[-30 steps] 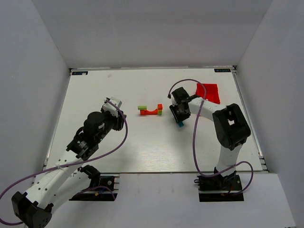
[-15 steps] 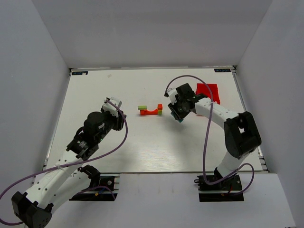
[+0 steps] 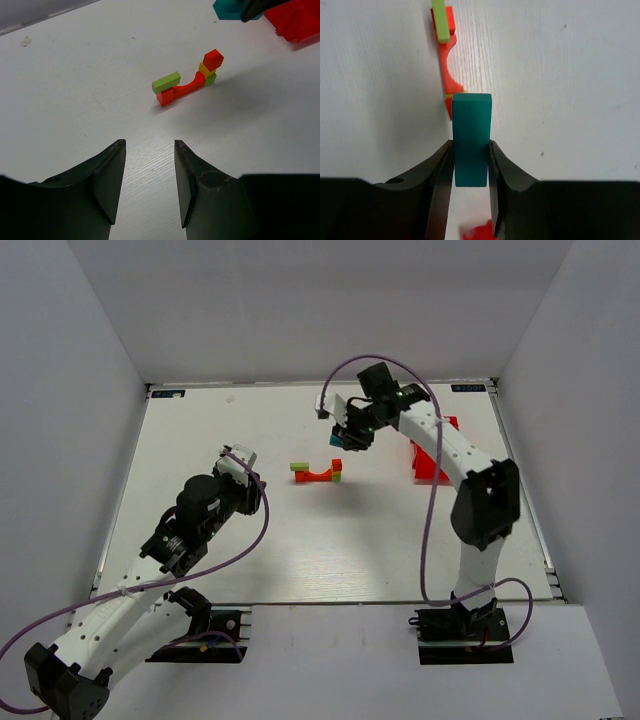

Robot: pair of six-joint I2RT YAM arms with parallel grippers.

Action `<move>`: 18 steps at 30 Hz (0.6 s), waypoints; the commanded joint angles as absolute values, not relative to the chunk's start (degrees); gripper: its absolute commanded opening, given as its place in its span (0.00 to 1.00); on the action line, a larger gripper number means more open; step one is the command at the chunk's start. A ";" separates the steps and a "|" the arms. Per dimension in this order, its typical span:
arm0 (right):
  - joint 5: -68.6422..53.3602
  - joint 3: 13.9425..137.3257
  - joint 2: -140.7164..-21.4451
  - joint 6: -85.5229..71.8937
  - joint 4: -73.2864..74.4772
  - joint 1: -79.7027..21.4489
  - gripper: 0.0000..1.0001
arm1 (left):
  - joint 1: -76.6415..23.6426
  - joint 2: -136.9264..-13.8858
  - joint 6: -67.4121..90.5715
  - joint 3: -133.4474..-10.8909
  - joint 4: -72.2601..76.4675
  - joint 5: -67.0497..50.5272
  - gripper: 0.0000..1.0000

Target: Build the wood block tower

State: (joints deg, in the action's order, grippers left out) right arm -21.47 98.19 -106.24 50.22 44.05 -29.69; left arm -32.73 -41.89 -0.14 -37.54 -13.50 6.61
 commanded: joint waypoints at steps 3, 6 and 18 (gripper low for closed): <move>-28.48 115.73 -117.77 59.68 61.08 -29.88 0.00 | -32.61 -41.57 -0.09 -37.97 -13.45 5.89 0.54; -28.48 114.35 -117.95 60.03 58.46 -29.97 0.00 | -32.61 -41.57 -0.09 -37.97 -13.45 5.89 0.54; -24.35 114.52 -119.53 62.48 58.09 -30.67 0.00 | -32.61 -41.57 -0.09 -37.97 -12.92 5.36 0.54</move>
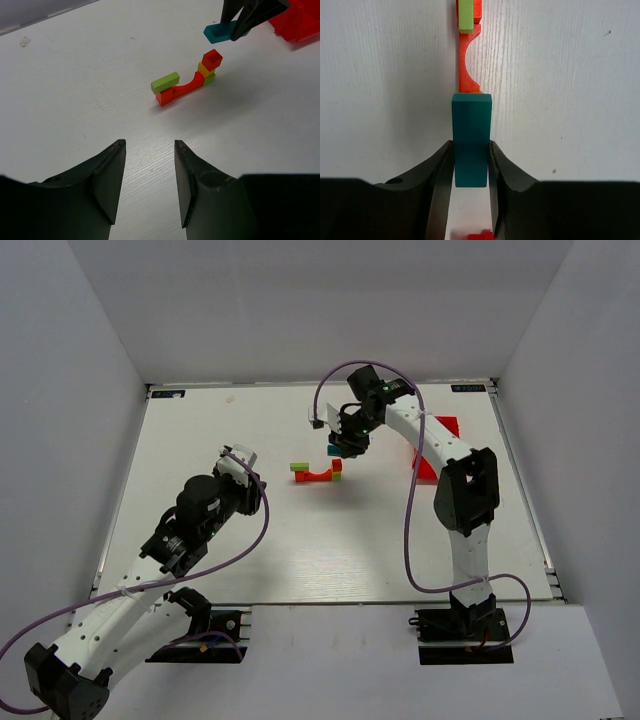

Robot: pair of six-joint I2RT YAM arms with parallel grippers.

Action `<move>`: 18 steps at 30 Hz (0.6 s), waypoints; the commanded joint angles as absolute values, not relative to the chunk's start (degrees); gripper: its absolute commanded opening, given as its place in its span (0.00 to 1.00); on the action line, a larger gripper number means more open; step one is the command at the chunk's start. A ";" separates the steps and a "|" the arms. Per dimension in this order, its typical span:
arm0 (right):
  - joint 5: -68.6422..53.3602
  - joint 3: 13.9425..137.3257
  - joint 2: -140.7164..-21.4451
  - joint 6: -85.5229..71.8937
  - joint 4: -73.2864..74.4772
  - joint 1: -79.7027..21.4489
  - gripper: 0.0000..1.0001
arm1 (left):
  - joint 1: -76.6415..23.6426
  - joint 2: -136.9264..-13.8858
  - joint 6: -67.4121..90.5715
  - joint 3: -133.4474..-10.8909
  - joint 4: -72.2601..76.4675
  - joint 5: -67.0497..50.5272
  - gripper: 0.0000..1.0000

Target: Build the wood block tower

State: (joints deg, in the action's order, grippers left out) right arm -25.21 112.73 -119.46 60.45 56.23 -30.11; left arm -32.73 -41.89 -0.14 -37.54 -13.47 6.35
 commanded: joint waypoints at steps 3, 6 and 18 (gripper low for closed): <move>-23.99 115.22 -120.67 62.84 58.45 -31.20 0.00 | -32.61 -41.57 -0.09 -37.97 -12.92 5.36 0.54; -23.47 115.40 -121.03 63.02 58.27 -31.82 0.00 | -32.61 -41.57 -0.09 -37.97 -12.92 5.36 0.54; -21.71 116.81 -123.13 62.67 57.74 -32.96 0.00 | -32.61 -42.10 -0.09 -37.97 -12.92 5.36 0.54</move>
